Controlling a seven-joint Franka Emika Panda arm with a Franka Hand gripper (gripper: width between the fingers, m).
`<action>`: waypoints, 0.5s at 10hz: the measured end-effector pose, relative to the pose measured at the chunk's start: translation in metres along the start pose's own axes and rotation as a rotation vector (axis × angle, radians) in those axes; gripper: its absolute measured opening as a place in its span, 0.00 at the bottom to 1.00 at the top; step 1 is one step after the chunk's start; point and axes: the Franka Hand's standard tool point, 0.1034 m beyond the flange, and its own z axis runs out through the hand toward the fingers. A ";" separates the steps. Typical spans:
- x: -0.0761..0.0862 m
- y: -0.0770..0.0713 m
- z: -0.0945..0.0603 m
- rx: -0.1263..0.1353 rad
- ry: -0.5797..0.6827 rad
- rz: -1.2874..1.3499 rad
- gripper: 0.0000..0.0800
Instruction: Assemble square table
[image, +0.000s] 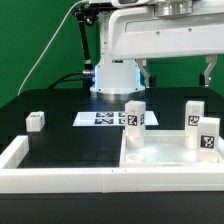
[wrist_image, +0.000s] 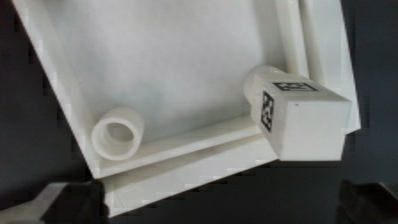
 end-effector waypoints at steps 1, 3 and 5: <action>0.000 0.000 0.000 0.000 0.000 -0.003 0.81; -0.002 0.019 -0.001 -0.004 -0.007 -0.113 0.81; -0.009 0.066 -0.007 -0.001 -0.014 -0.162 0.81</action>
Offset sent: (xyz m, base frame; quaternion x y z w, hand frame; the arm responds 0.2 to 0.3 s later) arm -0.0424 -0.0514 0.0104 0.0211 -0.0050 -0.0640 0.9977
